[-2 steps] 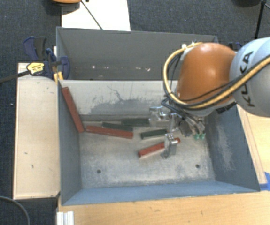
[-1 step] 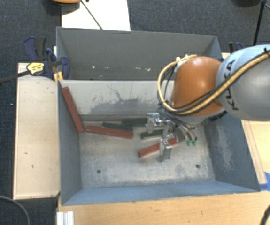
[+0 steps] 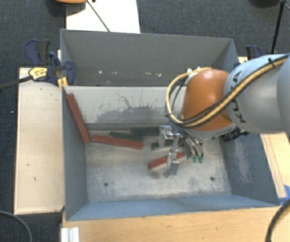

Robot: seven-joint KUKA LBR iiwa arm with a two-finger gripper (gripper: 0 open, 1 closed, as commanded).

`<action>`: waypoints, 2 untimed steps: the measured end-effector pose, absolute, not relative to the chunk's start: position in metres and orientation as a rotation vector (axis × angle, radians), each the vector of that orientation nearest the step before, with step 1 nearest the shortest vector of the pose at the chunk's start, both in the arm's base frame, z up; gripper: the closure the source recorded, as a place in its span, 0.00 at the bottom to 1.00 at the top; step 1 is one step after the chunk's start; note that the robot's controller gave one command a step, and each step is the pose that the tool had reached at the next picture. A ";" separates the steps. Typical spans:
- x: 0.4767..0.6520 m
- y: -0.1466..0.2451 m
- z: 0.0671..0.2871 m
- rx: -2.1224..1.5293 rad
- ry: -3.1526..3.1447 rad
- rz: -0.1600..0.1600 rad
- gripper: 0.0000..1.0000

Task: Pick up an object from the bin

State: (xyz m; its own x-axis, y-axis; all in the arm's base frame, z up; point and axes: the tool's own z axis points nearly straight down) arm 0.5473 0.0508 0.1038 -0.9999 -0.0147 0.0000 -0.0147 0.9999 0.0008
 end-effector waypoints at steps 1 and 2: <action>0.560 0.012 0.075 -0.040 -3.141 -0.001 1.00; 0.560 0.012 0.075 -0.040 -3.141 -0.001 1.00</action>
Offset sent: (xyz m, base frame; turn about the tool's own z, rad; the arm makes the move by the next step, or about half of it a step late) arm 0.0000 0.0000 0.0000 0.0000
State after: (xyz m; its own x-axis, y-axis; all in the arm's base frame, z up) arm 0.5602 0.0123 0.0746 -0.9997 0.0256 0.0004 0.0256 0.9997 0.0005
